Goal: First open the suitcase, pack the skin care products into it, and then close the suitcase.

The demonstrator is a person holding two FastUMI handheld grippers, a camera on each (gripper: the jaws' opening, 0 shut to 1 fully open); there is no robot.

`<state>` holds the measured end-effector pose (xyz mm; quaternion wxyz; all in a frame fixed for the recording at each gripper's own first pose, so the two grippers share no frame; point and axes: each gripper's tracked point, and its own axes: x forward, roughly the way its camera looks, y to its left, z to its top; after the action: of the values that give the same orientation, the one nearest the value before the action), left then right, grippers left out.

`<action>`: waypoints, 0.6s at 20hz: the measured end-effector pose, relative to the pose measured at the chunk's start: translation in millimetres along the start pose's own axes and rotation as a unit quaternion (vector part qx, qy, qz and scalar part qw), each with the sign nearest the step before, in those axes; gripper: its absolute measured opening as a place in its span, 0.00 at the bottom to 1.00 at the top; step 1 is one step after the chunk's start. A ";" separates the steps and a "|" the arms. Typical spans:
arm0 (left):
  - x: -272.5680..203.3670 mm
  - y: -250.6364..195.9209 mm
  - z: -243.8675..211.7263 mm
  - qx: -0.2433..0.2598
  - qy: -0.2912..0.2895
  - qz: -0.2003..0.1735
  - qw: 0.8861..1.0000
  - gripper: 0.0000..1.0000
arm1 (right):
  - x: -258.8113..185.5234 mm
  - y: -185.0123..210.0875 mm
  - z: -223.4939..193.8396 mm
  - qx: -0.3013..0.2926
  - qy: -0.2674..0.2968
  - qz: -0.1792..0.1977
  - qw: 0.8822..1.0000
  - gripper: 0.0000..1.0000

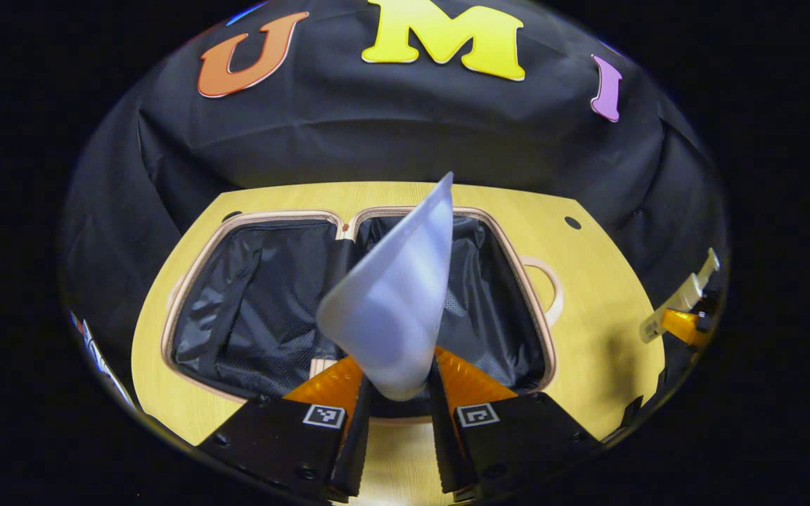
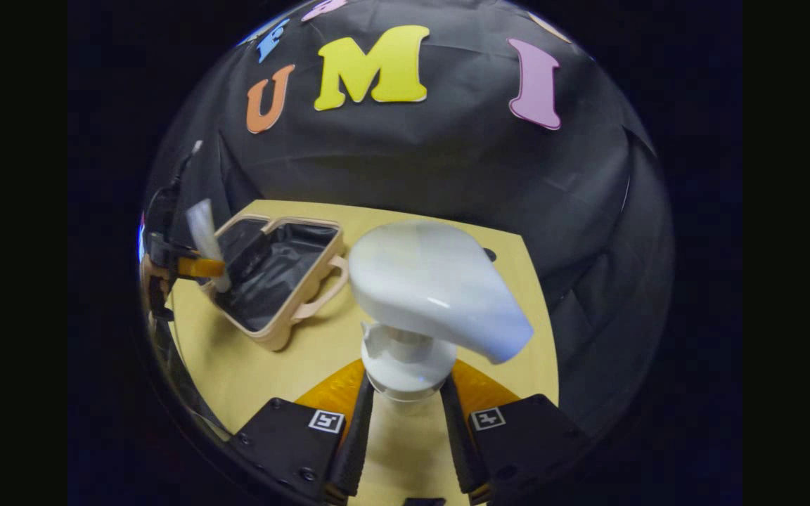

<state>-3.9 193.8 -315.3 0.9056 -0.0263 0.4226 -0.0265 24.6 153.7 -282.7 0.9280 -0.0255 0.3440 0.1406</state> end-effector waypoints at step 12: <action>35.3 3.0 -42.5 0.011 0.102 -0.003 0.995 0.43 | -41.4 27.2 -8.9 0.034 0.010 -0.027 0.999 0.48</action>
<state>-13.7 193.2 -369.7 0.8577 -0.0148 0.5127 -0.0360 -18.6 168.4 -261.4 0.9285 -0.0050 0.3567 0.1033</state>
